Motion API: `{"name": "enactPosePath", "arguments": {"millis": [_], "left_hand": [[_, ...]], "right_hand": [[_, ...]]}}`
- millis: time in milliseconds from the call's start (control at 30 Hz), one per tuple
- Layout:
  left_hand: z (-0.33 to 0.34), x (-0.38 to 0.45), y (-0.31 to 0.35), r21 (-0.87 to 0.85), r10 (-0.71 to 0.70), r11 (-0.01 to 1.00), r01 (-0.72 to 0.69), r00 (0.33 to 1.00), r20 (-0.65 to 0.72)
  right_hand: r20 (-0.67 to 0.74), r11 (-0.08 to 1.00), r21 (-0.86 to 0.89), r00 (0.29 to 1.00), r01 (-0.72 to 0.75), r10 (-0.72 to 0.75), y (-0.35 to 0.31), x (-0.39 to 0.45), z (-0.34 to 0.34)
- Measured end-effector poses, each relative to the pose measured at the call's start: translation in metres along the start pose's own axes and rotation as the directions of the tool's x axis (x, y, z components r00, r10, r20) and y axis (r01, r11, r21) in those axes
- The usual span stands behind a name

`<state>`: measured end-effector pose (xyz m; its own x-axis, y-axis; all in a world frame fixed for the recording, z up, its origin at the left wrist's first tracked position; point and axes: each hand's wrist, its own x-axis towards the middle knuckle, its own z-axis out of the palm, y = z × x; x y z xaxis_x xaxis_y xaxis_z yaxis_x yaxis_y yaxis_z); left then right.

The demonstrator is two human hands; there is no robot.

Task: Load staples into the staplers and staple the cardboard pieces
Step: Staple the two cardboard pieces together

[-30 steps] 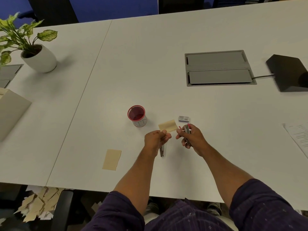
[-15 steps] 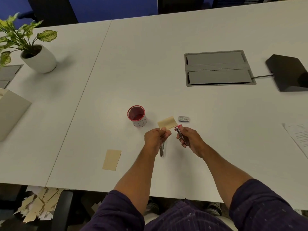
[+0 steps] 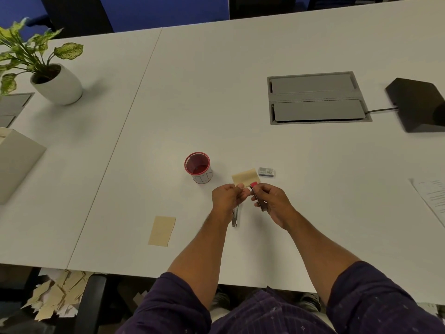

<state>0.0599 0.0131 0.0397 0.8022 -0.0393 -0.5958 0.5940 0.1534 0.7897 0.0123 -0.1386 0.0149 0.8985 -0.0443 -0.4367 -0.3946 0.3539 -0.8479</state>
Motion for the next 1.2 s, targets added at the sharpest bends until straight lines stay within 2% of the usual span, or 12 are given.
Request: {"name": "enactPosePath", "arguments": {"millis": [200, 400, 867, 1200], "left_hand": [[0.004, -0.001, -0.001, 0.122, 0.057, 0.991, -0.062, 0.997, 0.048], [0.008, -0.002, -0.003, 0.159, 0.033, 0.986, -0.045, 0.997, 0.072], [0.011, -0.002, -0.008, 0.322, 0.043, 0.944, -0.073, 0.994, 0.1], [0.022, -0.001, -0.024, 0.298, 0.063, 0.954, -0.045, 0.997, -0.048]], "right_hand": [[0.011, 0.998, 0.054, 1.0, 0.017, -0.018, 0.002, 0.0, -0.001], [-0.048, 0.996, 0.09, 0.999, 0.004, 0.0, 0.005, -0.001, 0.001], [-0.207, 1.0, -0.017, 0.978, -0.007, 0.004, 0.006, -0.008, 0.001], [-0.232, 0.995, 0.087, 0.971, -0.048, 0.067, 0.011, -0.012, 0.005]]}}
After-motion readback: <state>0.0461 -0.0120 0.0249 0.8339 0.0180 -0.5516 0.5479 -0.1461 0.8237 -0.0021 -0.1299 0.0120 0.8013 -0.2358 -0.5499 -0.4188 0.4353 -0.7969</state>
